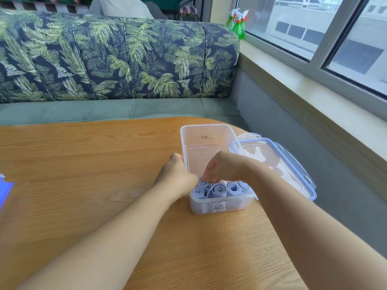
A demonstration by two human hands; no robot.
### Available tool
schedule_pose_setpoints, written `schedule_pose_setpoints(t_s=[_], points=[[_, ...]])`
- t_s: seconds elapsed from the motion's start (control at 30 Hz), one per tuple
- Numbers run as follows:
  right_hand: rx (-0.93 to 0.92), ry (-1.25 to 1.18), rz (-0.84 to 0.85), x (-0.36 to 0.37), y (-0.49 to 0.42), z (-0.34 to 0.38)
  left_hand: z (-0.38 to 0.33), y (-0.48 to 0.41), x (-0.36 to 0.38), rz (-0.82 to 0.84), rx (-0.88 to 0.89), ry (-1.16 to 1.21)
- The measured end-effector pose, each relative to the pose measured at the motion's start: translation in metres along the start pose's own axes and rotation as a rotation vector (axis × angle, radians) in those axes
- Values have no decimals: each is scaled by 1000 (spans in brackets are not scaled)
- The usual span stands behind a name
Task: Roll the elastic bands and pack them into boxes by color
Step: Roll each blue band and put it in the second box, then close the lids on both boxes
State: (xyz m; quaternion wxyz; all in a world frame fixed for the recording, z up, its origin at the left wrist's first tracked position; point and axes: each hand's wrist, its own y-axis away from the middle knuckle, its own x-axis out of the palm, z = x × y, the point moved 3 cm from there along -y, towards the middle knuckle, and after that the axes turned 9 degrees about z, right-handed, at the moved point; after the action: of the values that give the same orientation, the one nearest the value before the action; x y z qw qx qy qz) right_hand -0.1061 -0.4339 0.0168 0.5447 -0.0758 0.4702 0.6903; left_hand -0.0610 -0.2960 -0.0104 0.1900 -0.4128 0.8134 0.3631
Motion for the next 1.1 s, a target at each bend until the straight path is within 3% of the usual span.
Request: schedule_pose_setpoints(t_s=[1.1], points=[[-29,-88,-115,-7,14,-2,-6,12,-19,-48,-30,16]])
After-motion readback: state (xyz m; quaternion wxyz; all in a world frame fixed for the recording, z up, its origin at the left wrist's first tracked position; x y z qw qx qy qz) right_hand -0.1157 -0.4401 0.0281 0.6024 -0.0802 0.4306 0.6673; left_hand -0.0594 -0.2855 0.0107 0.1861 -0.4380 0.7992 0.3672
